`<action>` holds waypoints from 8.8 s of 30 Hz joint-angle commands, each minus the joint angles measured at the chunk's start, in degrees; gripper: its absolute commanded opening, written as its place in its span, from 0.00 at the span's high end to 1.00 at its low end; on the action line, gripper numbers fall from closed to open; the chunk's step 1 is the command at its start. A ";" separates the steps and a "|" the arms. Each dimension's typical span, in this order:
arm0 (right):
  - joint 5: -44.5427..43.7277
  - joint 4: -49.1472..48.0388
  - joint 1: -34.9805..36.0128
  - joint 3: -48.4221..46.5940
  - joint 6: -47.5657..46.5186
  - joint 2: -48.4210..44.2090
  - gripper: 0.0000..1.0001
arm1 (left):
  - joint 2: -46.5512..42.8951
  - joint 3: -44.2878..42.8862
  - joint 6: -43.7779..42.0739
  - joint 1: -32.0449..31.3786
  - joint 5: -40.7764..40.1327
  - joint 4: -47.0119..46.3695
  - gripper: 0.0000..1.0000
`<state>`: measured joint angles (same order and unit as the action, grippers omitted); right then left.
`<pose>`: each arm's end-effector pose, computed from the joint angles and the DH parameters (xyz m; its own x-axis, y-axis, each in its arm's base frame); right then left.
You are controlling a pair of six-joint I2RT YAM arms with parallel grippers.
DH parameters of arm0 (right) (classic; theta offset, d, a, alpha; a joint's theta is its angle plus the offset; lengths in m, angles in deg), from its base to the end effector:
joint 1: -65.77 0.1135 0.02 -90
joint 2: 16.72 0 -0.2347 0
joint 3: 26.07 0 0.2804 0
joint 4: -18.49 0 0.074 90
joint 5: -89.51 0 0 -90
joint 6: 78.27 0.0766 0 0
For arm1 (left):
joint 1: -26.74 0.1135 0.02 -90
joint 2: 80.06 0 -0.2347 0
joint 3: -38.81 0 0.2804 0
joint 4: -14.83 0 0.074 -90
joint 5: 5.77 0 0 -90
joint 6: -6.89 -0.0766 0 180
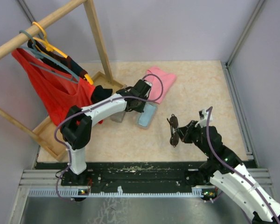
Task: Organize the sunglasses
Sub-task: Adjust the sunglasses case at the center of the board, then place the sunglasses in the sunglasses case.
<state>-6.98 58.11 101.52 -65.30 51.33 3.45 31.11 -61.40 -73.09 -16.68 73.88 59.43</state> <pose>0.1716 0.1129 0.2333 -0.5349 0.3953 -0.7467 -0.1994 0.7998 0.5662 0.3468 -0.3093 0.1559 -0.6947 0.4217 -0.5827 0.4889 0.8710 0.0475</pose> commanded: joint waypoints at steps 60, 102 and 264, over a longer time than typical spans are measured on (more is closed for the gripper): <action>3.83 -53.39 0.50 -8.69 12.98 58.88 1.00 | -30.29 35.33 18.07 2.34 -0.40 -30.13 0.27; 3.27 -60.90 3.28 -12.50 15.33 77.56 1.00 | -26.99 34.16 18.27 2.57 1.56 -27.74 0.30; -1.55 -26.77 6.26 -31.15 -6.98 84.44 0.73 | -21.76 35.56 15.16 2.55 9.18 -31.00 0.62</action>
<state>-8.24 30.94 106.83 -95.15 44.33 86.77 10.00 -26.14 -57.35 -13.71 80.66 30.98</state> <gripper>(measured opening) 0.268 0.390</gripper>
